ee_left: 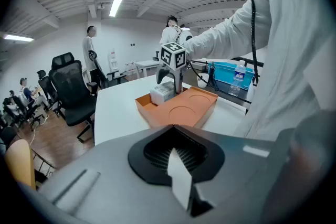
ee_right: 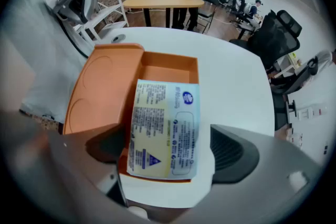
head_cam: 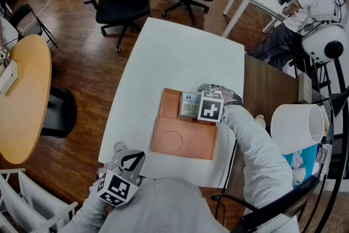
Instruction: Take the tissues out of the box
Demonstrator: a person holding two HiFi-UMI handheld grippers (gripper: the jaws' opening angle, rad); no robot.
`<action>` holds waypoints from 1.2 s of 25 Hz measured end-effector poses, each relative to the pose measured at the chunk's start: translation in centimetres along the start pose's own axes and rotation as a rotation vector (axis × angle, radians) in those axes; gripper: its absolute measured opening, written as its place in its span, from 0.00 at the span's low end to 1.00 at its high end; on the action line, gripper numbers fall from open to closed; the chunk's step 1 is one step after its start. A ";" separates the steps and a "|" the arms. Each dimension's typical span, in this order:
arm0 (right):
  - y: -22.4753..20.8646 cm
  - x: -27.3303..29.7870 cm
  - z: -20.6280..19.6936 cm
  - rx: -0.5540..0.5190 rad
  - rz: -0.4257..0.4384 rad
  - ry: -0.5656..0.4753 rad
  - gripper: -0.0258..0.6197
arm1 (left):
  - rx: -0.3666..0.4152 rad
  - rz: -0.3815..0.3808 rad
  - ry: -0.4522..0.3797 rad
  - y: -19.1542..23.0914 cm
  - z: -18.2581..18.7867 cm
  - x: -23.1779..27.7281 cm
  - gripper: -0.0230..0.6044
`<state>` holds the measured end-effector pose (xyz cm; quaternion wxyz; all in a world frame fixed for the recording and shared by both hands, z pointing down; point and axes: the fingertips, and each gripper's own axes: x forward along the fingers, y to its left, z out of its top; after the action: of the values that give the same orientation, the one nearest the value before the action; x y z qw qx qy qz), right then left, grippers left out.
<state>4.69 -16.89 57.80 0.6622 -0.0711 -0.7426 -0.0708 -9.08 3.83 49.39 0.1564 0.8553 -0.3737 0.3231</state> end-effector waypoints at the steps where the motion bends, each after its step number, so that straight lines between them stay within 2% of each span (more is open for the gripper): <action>1: -0.1 0.4 -0.2 -0.004 0.000 0.007 0.82 | -0.001 0.000 -0.002 0.2 0.1 0.0 0.06; 2: -0.1 0.7 -0.3 -0.007 -0.001 0.013 0.81 | -0.003 0.001 -0.004 0.4 0.1 0.0 0.06; 4: 0.0 1.0 -0.4 -0.007 -0.002 0.015 0.74 | -0.004 0.004 -0.005 0.7 0.0 0.0 0.06; 8: 0.5 0.0 -0.2 -0.001 -0.019 0.005 0.70 | -0.006 0.009 -0.008 0.9 -0.4 -0.2 0.06; 11: 0.3 -3.7 0.5 0.031 -0.093 -0.067 0.68 | 0.000 0.007 -0.018 0.8 -0.3 -0.4 0.06; 13: 0.0 -8.0 0.9 0.110 -0.180 -0.162 0.68 | 0.006 0.004 -0.027 0.8 -0.1 -0.6 0.06; 15: 0.1 -13.1 -0.3 0.284 -0.285 -0.272 0.68 | 0.009 -0.007 -0.033 0.7 0.0 -0.7 0.06; 19: 2.8 -20.1 -7.5 0.869 -0.442 -0.497 0.69 | 0.035 -0.051 -0.038 0.1 -0.1 -0.3 0.06; 22: 8.1 -19.3 -13.5 1.182 -0.496 -0.520 0.69 | 0.067 -0.089 -0.046 -0.5 0.2 0.2 0.06; 25: 13.9 -13.9 -16.2 1.379 -0.426 -0.456 0.69 | 0.101 -0.118 -0.051 -1.0 0.6 0.6 0.06; 27: 16.4 -10.3 -16.5 1.461 -0.375 -0.418 0.68 | 0.119 -0.134 -0.051 -1.4 0.8 0.9 0.06; 30: 17.6 -6.1 -16.3 1.544 -0.333 -0.375 0.67 | 0.141 -0.154 -0.053 -2.0 1.0 1.1 0.06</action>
<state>24.73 -2.91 53.78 0.3699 0.5065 -0.6816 0.3769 -6.58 4.09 49.32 0.1105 0.8985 -0.2872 0.3130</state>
